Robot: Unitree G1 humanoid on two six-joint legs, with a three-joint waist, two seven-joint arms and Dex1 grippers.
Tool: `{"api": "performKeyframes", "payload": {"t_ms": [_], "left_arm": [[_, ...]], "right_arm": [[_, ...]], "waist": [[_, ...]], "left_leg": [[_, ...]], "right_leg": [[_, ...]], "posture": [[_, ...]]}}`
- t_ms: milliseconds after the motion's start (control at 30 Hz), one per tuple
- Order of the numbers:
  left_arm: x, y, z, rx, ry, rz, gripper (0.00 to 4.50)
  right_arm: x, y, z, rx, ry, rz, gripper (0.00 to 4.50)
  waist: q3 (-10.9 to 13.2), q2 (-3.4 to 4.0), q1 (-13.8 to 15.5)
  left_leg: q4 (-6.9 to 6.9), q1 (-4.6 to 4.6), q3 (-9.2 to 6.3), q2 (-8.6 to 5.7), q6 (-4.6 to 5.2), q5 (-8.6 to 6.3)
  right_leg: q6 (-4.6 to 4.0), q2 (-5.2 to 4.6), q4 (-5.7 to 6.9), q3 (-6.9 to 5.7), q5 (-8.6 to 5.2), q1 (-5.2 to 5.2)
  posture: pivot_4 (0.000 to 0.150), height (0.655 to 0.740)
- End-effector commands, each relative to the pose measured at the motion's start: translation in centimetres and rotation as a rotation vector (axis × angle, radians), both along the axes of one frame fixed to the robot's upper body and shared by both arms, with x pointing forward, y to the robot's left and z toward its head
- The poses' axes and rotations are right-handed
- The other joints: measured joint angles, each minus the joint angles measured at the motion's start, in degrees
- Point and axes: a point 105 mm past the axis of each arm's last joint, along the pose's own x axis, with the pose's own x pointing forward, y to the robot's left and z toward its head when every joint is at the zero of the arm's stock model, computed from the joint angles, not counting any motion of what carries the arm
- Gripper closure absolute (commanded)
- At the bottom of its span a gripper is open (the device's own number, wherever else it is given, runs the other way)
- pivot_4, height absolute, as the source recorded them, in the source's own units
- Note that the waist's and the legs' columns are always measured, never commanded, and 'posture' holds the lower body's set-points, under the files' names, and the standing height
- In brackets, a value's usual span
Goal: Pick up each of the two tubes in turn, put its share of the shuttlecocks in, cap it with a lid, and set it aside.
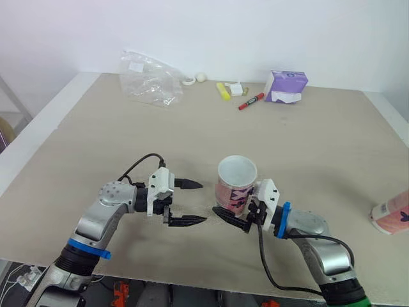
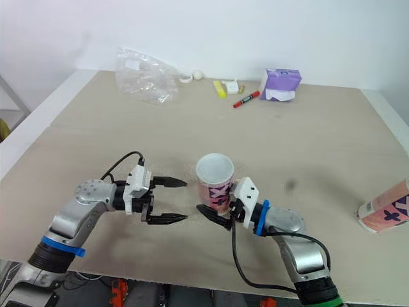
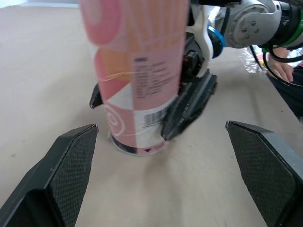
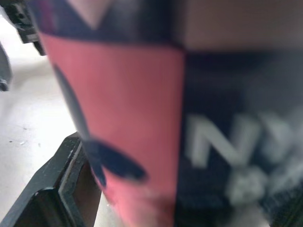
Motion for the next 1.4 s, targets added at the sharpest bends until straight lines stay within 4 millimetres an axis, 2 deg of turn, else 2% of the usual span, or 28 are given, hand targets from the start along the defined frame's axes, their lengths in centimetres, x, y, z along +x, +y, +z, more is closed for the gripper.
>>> {"api": "performKeyframes", "payload": {"t_ms": [33,133,400,533,633,900,1033,1200,1400], "left_arm": [[0.0,0.0,0.6,-0.021,-0.035,0.005,0.00],[0.0,0.1,0.4,-0.019,-0.039,0.010,0.00],[-0.2,0.2,0.3,-0.037,-0.040,0.002,0.00],[-0.6,-0.3,0.7,-0.059,-0.051,-0.031,0.00],[-0.8,-0.6,0.8,-0.067,-0.053,-0.055,0.00],[-0.9,-1.3,1.3,-0.097,-0.039,-0.094,0.00],[-1.0,-1.9,1.4,-0.103,-0.030,-0.118,0.00],[-0.9,-2.1,1.4,-0.102,-0.032,-0.125,0.00],[-0.9,-2.1,1.3,-0.097,-0.033,-0.115,0.00]], "right_arm": [[0.0,0.4,0.8,0.019,-0.035,0.030,0.08],[0.2,0.4,0.6,0.017,-0.038,0.030,0.70],[0.0,0.3,0.8,0.016,-0.054,0.023,0.70],[-0.2,-1.0,1.5,0.027,-0.076,-0.042,0.70],[-0.5,-3.4,2.1,0.060,-0.080,-0.175,0.70],[-0.6,-13.8,1.9,0.139,-0.083,-0.795,0.70],[-0.2,-19.4,2.1,0.276,-0.082,-1.129,0.70],[0.5,-23.0,1.8,0.266,-0.092,-1.321,0.70],[0.5,-24.4,0.9,0.245,-0.074,-1.386,0.70]], "waist": [[0.00,0.00,0.00],[0.00,0.00,0.00],[0.00,0.00,-0.04],[0.00,0.00,-0.01],[0.00,0.00,0.18],[-0.01,0.01,0.14],[-0.01,0.02,-0.14],[-0.05,0.10,-0.61],[-0.09,0.21,-0.63]], "left_leg": [[0.00,0.00,0.00,0.00,0.00,0.00],[0.00,0.02,0.00,0.00,0.00,0.00],[0.00,0.05,0.01,0.00,0.00,0.00],[0.00,0.04,0.01,0.00,0.00,0.00],[0.00,0.03,-0.01,-0.03,0.00,0.00],[0.00,0.08,0.01,-0.02,0.00,0.00],[0.00,0.22,0.13,0.01,0.03,0.03],[-0.01,0.27,0.20,0.02,0.05,0.05],[-0.10,0.26,0.18,0.00,0.05,0.05]], "right_leg": [[0.00,0.00,0.00,0.00,0.00,0.00],[0.01,0.00,0.01,0.00,0.01,0.01],[-0.02,0.00,0.03,0.00,0.02,0.02],[-0.01,0.00,0.03,0.00,0.02,0.03],[0.07,-0.02,0.03,0.00,-0.01,0.05],[-0.05,-0.02,0.04,0.02,-0.03,0.06],[-0.11,-0.02,0.04,0.07,0.11,0.10],[-0.11,0.02,0.04,0.15,0.14,0.12],[-0.07,0.03,0.04,0.20,0.02,0.13]], "posture": [[0.150,0.7400],[0.150,0.7400],[0.150,0.7400],[0.150,0.7400],[0.150,0.7400],[0.150,0.7400],[0.150,0.7400],[0.150,0.7400],[0.150,0.7400]]}}
